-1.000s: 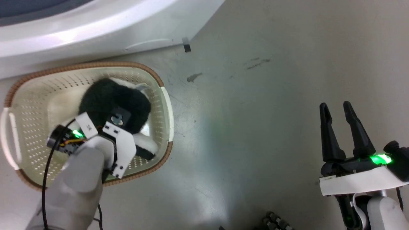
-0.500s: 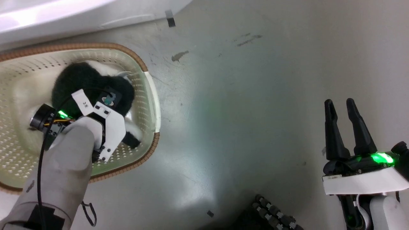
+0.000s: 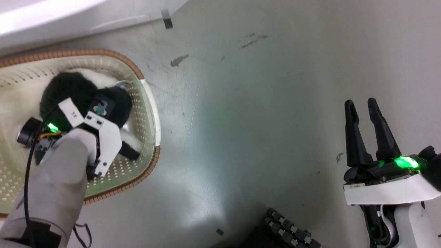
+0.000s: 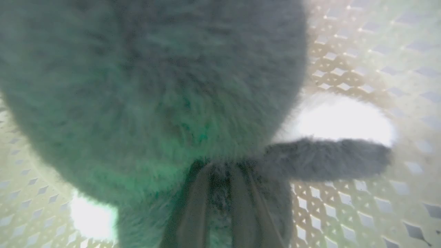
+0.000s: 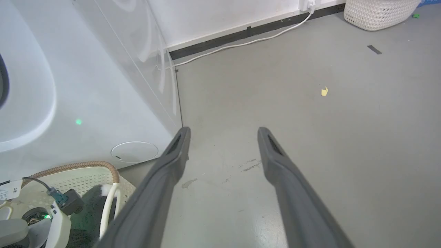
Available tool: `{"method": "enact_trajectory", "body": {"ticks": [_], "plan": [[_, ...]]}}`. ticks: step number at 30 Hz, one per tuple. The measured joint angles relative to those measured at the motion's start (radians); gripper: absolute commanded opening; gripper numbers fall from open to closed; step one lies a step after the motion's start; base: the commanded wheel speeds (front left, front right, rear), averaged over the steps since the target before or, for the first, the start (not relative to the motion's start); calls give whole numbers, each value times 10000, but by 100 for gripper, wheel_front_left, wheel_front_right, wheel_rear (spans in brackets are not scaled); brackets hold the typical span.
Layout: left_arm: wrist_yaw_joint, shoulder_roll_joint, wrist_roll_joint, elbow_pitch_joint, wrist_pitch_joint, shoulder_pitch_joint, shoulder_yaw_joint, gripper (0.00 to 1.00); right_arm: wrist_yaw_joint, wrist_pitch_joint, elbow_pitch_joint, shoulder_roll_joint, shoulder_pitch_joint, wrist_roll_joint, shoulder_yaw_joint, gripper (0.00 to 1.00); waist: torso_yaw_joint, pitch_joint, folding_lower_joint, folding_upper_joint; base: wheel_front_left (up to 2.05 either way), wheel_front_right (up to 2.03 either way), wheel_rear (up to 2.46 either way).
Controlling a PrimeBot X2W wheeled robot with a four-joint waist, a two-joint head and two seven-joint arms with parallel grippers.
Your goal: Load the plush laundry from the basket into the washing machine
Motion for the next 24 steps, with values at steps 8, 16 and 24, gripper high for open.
{"method": "enact_trajectory", "body": {"ticks": [8,16,24], "plan": [[211,-238,-339,-21,-1172,493,150,0,0,0,88,-2,19,-625,-476,100,244,-1162,0,0,0,0,0],[203,-803,-709,-29,-2429,1126,203,0,0,0,111,-2,243,-1354,-828,100,804,-2655,-1,0,0,0,0],[90,-1521,-1126,-90,-3816,2035,272,0,0,0,142,-2,696,-2023,-1016,100,1611,-4257,-2,0,0,0,0]]}}
